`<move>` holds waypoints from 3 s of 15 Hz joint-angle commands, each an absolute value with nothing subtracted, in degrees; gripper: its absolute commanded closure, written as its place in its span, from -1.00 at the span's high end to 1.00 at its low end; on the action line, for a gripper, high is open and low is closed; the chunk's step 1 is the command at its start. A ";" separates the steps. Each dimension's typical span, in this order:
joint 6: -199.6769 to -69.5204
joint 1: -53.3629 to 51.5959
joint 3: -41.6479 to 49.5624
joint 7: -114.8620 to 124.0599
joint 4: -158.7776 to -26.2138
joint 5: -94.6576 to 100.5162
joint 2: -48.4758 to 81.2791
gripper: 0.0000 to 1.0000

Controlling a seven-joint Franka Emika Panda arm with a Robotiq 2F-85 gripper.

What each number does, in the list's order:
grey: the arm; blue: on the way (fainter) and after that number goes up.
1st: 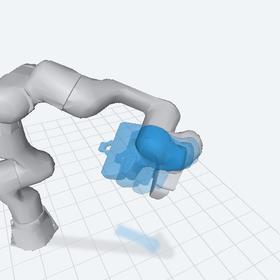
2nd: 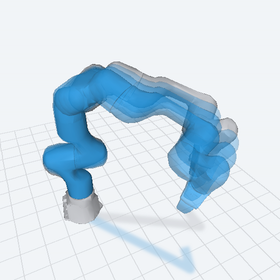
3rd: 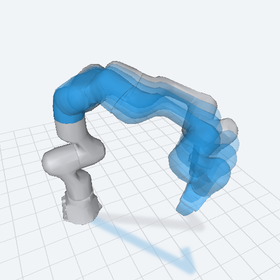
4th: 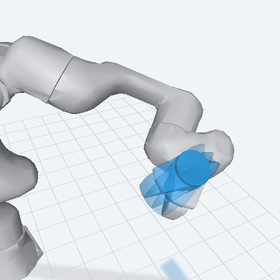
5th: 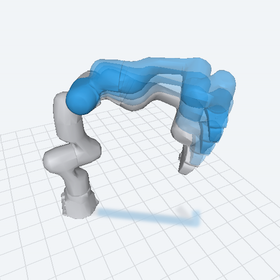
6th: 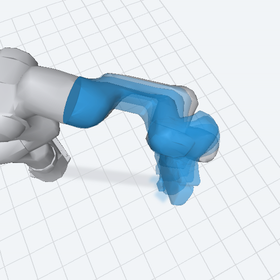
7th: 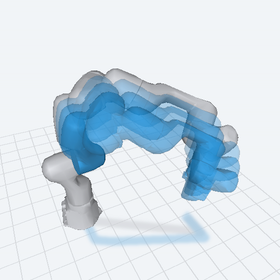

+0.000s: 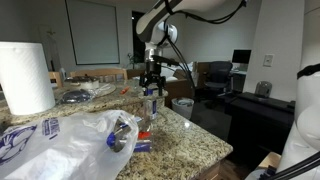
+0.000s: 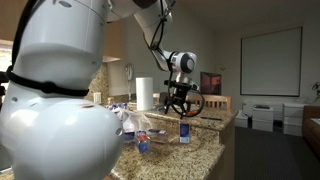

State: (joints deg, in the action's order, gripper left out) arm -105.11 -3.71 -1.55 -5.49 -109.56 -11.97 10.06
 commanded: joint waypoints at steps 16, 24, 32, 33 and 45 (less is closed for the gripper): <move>-129.08 -6.00 -0.44 53.27 -114.58 9.94 6.47 0.86; -121.65 -6.80 -1.35 63.16 -113.25 13.31 8.42 0.57; -121.96 -7.49 -1.97 62.57 -110.63 12.81 9.97 0.49; -121.76 -7.55 -2.12 62.38 -110.13 12.67 10.42 0.50; -120.92 -7.58 -2.39 60.22 -108.04 9.96 12.60 -0.80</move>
